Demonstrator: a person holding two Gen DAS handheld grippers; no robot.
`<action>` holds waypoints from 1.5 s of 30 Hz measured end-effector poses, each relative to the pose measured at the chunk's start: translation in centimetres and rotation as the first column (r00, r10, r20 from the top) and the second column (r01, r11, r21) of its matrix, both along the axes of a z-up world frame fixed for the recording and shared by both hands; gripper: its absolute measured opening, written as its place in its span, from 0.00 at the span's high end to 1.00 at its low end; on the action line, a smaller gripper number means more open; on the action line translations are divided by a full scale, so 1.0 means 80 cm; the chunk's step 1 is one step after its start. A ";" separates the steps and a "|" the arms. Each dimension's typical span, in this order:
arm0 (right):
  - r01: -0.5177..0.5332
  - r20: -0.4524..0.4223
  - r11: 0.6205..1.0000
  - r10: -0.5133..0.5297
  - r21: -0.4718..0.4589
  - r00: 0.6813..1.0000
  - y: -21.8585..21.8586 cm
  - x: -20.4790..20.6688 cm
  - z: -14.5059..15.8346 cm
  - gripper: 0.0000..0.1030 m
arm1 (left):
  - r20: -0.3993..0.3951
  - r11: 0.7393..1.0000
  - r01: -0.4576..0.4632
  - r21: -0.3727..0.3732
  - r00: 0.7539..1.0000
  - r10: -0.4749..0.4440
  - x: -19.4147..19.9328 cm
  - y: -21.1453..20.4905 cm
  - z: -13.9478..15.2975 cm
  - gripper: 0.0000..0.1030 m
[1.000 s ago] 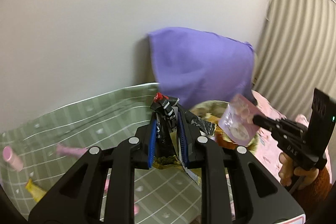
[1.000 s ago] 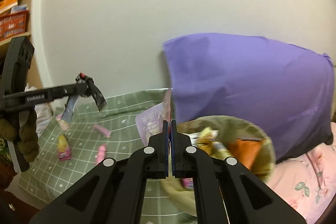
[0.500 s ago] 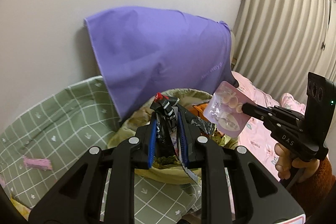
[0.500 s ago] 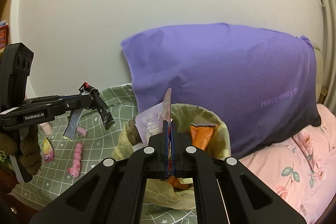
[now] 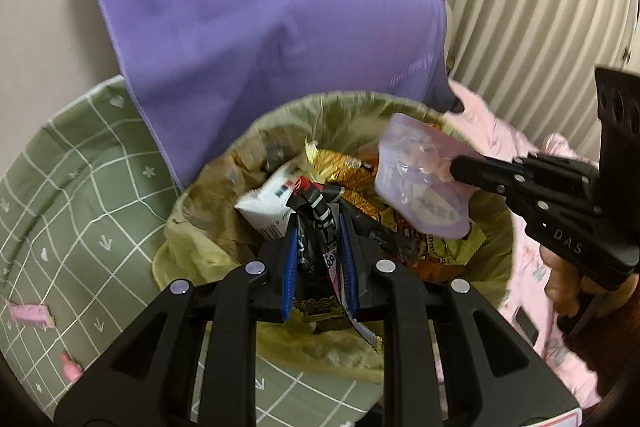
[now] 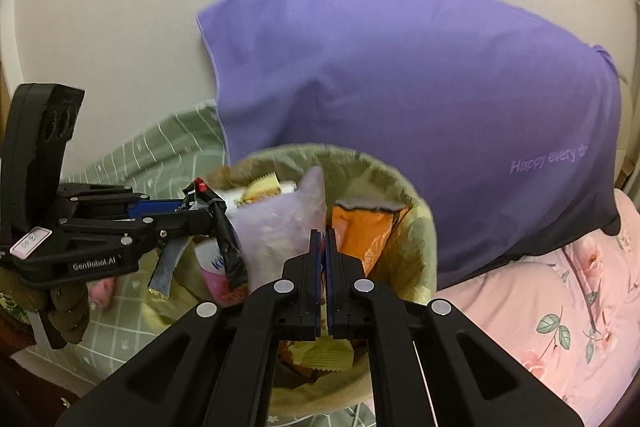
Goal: Collect trash
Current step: 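Carry the clip and wrapper over the trash bag and open both tools, then move both open tools back over the mat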
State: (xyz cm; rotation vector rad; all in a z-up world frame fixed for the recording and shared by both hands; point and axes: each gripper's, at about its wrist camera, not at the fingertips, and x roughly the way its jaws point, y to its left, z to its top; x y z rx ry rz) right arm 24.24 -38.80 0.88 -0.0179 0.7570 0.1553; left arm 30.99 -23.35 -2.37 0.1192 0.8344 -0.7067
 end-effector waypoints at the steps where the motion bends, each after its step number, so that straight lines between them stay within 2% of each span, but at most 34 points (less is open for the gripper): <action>1: -0.005 -0.012 1.000 0.005 -0.006 1.000 0.001 0.003 -0.005 0.97 | -0.011 1.000 -0.001 0.005 1.000 0.001 0.004 -0.003 -0.007 0.82; 5: -0.039 -0.021 0.997 0.038 -0.066 0.999 0.010 0.010 -0.016 0.97 | -0.040 1.000 -0.017 -0.011 0.999 0.017 0.014 -0.004 -0.020 0.82; 8: -0.046 -0.018 0.996 0.045 -0.077 0.999 0.010 0.009 -0.017 0.97 | -0.044 1.000 -0.010 -0.007 0.999 0.009 0.013 -0.006 -0.026 0.82; 16: 0.003 0.002 0.993 -0.003 -0.119 1.000 0.001 -0.004 -0.011 0.97 | -0.064 0.999 0.040 -0.009 0.997 -0.041 0.000 -0.013 -0.030 0.82; 20: 0.009 -0.007 0.993 -0.010 -0.114 1.000 -0.001 -0.008 -0.008 0.97 | -0.060 0.999 0.013 -0.039 0.998 -0.015 0.008 -0.008 -0.023 0.82; 24: 0.027 -0.001 0.991 -0.028 -0.130 1.000 0.004 -0.009 -0.005 0.93 | -0.068 0.996 -0.004 -0.094 0.998 -0.002 0.000 0.014 -0.011 0.68; 26: 0.039 -0.005 0.990 -0.040 -0.133 0.999 0.006 -0.010 -0.005 0.89 | -0.061 0.994 -0.004 -0.107 0.998 -0.002 -0.004 0.023 -0.004 0.61; 27: 0.041 -0.006 0.991 -0.042 -0.131 0.999 0.007 -0.011 -0.005 0.82 | -0.061 0.993 -0.004 -0.115 0.998 -0.003 -0.007 0.029 -0.001 0.58; 28: 0.044 -0.006 0.991 -0.045 -0.127 0.999 0.008 -0.012 -0.004 0.76 | -0.058 0.993 -0.008 -0.121 0.998 0.001 -0.010 0.036 0.003 0.56; 30: 0.052 0.005 0.992 -0.052 -0.119 0.999 0.010 -0.015 -0.001 0.72 | -0.045 0.992 -0.026 -0.125 0.999 0.020 -0.015 0.052 0.010 0.55; 35: 0.063 0.059 0.993 -0.057 -0.101 0.997 0.023 -0.025 0.018 0.72 | -0.020 0.979 -0.134 -0.154 0.991 0.132 -0.031 0.105 0.027 0.49; 37: 0.057 0.087 0.995 -0.050 -0.083 0.995 0.033 -0.030 0.028 0.72 | 0.003 0.967 -0.202 -0.153 0.979 0.205 -0.037 0.133 0.028 0.47; 40: 0.020 0.120 0.999 -0.015 -0.044 0.993 0.059 -0.034 0.038 0.71 | 0.037 0.935 -0.331 -0.126 0.941 0.337 -0.052 0.189 0.023 0.47; 43: -0.025 0.135 0.999 0.028 -0.025 0.990 0.087 -0.031 0.040 0.71 | 0.028 0.881 -0.462 -0.105 0.884 0.467 -0.062 0.250 0.011 0.47; 45: -0.067 0.128 0.998 0.068 -0.010 0.989 0.112 -0.025 0.037 0.71 | -0.002 0.819 -0.564 -0.101 0.824 0.567 -0.071 0.304 0.001 0.47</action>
